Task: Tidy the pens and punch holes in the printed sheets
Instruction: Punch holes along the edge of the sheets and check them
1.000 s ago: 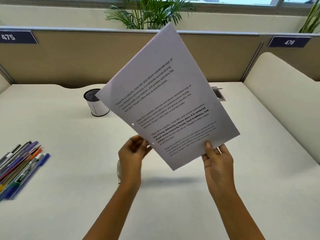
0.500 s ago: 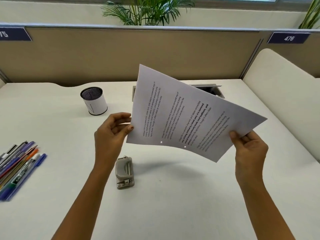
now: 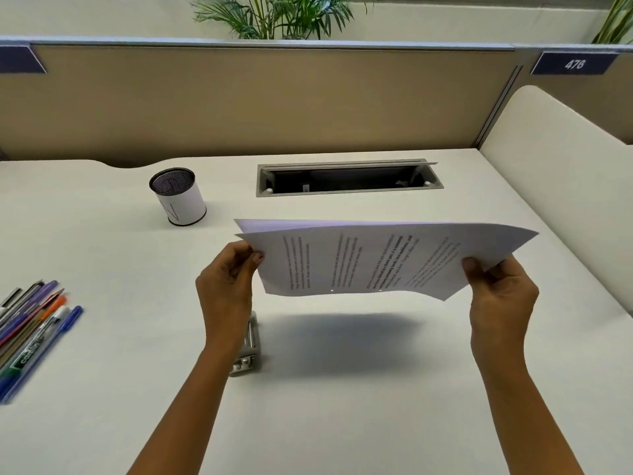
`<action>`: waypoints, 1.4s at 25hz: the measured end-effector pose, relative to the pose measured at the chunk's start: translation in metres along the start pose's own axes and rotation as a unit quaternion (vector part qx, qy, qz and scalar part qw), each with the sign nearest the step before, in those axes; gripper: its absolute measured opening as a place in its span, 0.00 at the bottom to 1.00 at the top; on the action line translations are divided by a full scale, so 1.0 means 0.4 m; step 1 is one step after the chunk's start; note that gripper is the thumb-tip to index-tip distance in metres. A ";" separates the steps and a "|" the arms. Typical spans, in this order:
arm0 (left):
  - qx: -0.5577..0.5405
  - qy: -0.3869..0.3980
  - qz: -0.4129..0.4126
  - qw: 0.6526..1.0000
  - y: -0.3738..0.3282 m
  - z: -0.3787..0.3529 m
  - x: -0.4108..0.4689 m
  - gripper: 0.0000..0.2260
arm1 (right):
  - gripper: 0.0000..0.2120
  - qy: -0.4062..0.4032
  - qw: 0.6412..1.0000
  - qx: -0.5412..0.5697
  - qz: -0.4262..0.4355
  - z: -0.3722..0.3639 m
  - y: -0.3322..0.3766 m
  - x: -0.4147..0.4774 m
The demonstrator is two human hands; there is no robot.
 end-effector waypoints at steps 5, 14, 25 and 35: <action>-0.003 -0.026 -0.033 0.999 -0.005 0.000 -0.027 0.11 | 0.08 -0.002 1.000 -0.005 0.003 0.009 -0.027 -0.011; 0.045 -0.002 0.046 0.998 0.090 -0.045 -0.076 0.06 | 0.13 0.030 0.997 -0.036 -0.069 -0.003 -0.132 -0.059; 0.086 -0.021 0.068 0.994 0.090 -0.054 -0.058 0.03 | 0.11 0.019 0.992 -0.062 -0.107 -0.015 -0.153 -0.069; 0.226 -0.017 -0.144 0.963 -0.132 -0.010 0.066 0.04 | 0.25 -0.066 0.945 -0.297 0.123 -0.083 0.103 -0.073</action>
Point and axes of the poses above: each hand's wrist, its own x-axis towards the middle knuckle, its own z-axis out of the back of the hand, y = z × x, the point moved 9 cm from there along x, towards the middle knuckle, and after that the axes turned 7 degrees about y, right-handed, at the moved point
